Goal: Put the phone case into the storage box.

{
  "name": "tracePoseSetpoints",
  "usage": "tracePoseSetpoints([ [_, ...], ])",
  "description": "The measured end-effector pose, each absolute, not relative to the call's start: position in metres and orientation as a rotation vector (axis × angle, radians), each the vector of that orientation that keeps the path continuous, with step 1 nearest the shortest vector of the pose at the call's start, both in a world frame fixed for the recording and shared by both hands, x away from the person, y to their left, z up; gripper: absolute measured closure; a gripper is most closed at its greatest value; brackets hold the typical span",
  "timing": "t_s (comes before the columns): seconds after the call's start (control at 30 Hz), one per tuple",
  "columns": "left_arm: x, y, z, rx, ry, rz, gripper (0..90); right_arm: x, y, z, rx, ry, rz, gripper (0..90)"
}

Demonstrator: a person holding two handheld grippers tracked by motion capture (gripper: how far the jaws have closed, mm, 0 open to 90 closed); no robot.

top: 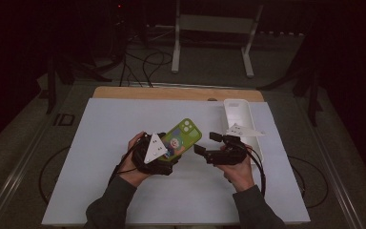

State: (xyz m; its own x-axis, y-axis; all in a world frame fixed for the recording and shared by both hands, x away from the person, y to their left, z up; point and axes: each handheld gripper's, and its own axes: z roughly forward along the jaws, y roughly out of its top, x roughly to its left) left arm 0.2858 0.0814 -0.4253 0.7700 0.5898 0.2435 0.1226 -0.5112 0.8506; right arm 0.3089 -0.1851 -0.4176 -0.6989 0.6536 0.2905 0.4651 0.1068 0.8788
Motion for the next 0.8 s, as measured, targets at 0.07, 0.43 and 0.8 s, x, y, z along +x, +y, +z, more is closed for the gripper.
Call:
tracePoseSetpoints([
  [0.07, 0.285, 0.079, -0.426, 2.054, 0.528, 0.649, 16.3, 0.311, -0.186, -0.418, 1.145, 2.206, 1.660, 13.8],
  [0.43, 0.283, 0.070, -0.427, 2.063, 0.485, 0.634, 16.3, 0.316, -0.181, -0.419, 1.168, 2.251, 1.704, 21.8],
  [0.8, 0.279, 0.062, -0.427, 2.053, 0.442, 0.610, 16.3, 0.320, -0.173, -0.422, 1.175, 2.306, 1.751, 36.3],
])
